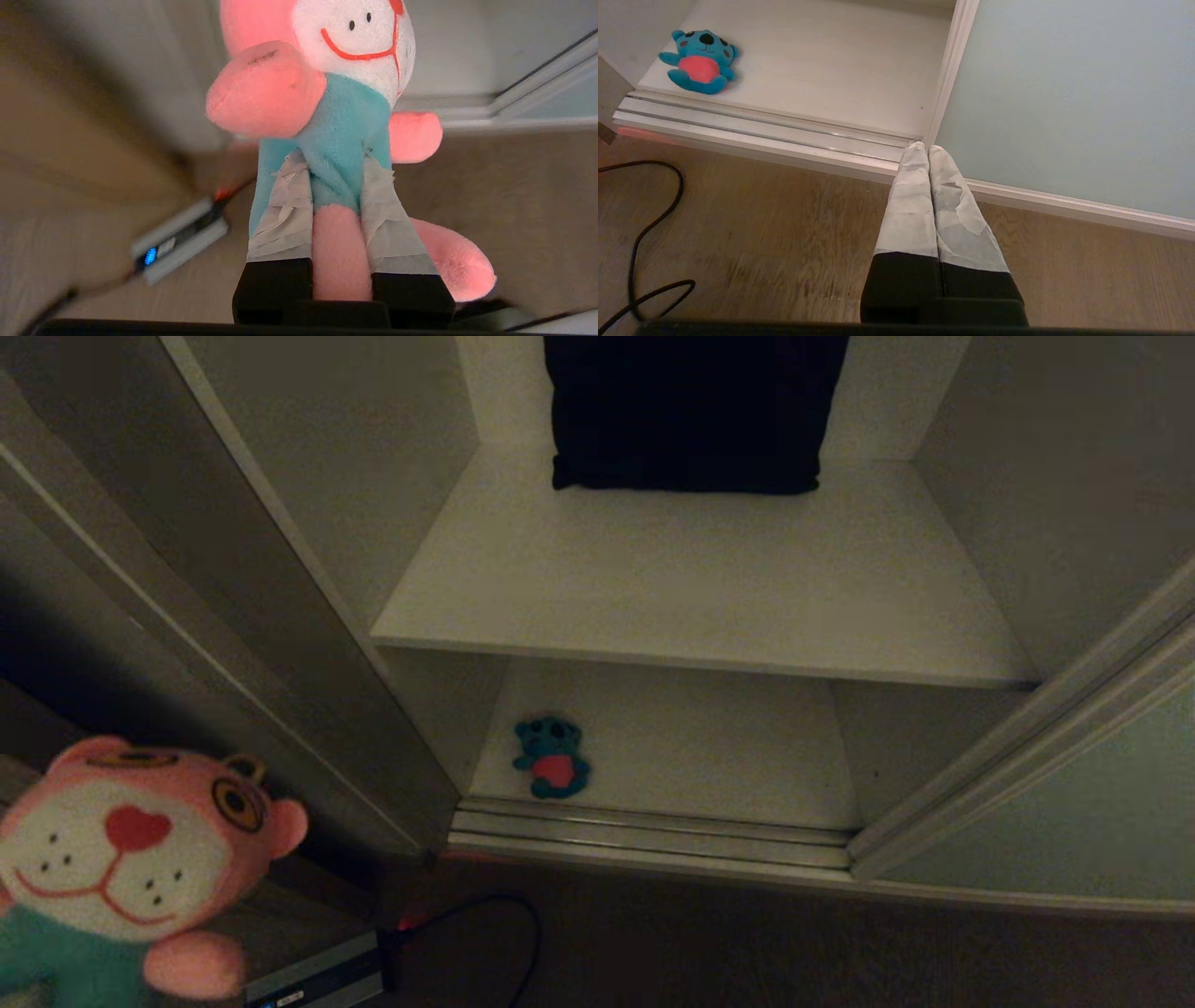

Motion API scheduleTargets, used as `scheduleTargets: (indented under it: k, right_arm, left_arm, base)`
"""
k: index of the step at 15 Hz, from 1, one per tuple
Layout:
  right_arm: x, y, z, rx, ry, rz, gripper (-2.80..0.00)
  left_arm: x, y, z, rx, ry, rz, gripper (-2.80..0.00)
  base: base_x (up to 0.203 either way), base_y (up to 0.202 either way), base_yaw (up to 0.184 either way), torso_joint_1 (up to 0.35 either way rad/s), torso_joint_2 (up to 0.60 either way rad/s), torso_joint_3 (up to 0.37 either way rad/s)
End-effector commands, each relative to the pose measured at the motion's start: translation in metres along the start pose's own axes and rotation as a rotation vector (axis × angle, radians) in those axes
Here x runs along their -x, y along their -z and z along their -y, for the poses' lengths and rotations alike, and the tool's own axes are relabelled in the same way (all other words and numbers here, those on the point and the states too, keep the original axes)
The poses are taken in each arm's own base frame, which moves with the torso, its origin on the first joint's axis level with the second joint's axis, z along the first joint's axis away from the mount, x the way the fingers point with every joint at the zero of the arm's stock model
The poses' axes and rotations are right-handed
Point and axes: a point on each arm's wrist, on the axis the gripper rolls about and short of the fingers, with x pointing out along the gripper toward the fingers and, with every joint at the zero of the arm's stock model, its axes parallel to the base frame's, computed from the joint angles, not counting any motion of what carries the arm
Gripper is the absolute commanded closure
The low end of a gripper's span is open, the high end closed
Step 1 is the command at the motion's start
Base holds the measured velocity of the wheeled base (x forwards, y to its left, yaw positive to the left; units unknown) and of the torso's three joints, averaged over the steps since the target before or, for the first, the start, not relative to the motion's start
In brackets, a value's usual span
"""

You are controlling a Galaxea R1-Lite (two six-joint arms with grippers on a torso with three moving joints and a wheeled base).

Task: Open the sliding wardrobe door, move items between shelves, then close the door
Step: Place the pink doll on the lower shelf

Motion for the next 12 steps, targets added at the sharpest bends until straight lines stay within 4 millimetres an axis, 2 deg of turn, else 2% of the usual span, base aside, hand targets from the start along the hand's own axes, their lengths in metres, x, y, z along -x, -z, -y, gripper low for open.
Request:
scheduleTargets:
  k: [1, 2, 5, 6, 8, 12]
  right_arm:
    - [0.0, 0.001, 0.0, 0.0, 0.0, -0.004, 0.0]
    - [0.0, 0.001, 0.0, 0.0, 0.0, -0.004, 0.0]
    - [0.0, 0.001, 0.0, 0.0, 0.0, -0.006, 0.0]
    - [0.0, 0.001, 0.0, 0.0, 0.0, -0.006, 0.0]
    - [0.0, 0.001, 0.0, 0.0, 0.0, -0.004, 0.0]
    - [0.0, 0.001, 0.0, 0.0, 0.0, -0.004, 0.0]
  left_arm:
    - [0.005, 0.046, 0.003, 0.006, -0.043, 0.007, 0.0]
    - [0.0, 0.06, 0.003, 0.01, -0.044, -0.012, 0.0]
    - [0.003, 0.102, 0.004, -0.014, -0.028, 0.039, 0.0]
    - [0.005, 0.11, 0.005, -0.019, -0.027, 0.072, 0.0]
    - [0.005, 0.118, 0.005, -0.015, -0.028, 0.083, 0.0]
    - [0.005, 0.118, 0.003, -0.004, -0.087, 0.085, 0.0]
  base:
    - [0.0, 0.0, 0.0, 0.0, 0.0, 0.0]
    - [0.0, 0.0, 0.0, 0.0, 0.0, 0.0]
    - [0.0, 0.0, 0.0, 0.0, 0.0, 0.0]
    - [0.0, 0.0, 0.0, 0.0, 0.0, 0.0]
    - [0.0, 0.0, 0.0, 0.0, 0.0, 0.0]
    - [0.0, 0.0, 0.0, 0.0, 0.0, 0.0]
